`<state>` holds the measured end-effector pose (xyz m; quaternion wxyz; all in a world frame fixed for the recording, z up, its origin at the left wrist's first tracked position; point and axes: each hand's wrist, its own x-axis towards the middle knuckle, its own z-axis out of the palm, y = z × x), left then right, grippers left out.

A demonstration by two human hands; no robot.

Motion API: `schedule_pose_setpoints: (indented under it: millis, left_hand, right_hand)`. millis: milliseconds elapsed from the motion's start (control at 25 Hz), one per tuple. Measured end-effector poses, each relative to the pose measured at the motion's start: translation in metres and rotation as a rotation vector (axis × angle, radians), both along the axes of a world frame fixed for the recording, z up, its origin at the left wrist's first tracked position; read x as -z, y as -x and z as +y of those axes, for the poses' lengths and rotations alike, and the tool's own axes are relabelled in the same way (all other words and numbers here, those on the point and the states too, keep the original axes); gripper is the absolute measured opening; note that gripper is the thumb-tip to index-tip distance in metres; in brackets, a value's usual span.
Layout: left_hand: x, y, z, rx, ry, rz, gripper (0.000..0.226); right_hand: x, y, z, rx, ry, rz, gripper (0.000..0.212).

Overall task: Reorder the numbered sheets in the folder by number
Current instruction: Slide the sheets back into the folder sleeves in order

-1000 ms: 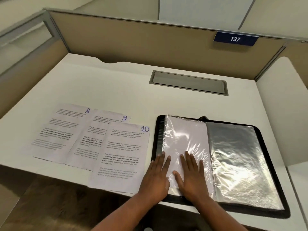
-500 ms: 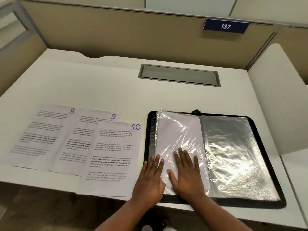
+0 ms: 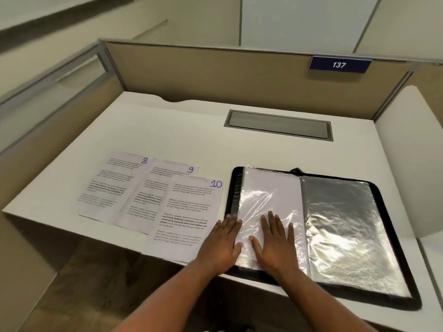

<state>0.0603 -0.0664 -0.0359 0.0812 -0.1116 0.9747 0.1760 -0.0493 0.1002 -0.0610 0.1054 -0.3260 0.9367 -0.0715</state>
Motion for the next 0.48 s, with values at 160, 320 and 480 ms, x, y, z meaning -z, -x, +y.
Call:
schedule_pose_setpoints:
  millis: [160, 320, 480]
  left_hand:
    - [-0.014, -0.019, -0.011, -0.074, 0.021, 0.023, 0.070]
    - [-0.018, -0.043, -0.038, -0.142, 0.075, 0.025, 0.072]
    - [-0.019, -0.061, -0.087, -0.183, 0.108, 0.038, 0.073]
  right_hand:
    - [-0.022, -0.025, -0.015, -0.041, 0.085, -0.029, 0.083]
    - [-0.036, -0.059, -0.040, -0.075, 0.150, -0.032, 0.083]
    - [-0.030, -0.078, -0.084, -0.083, 0.173, -0.004, 0.080]
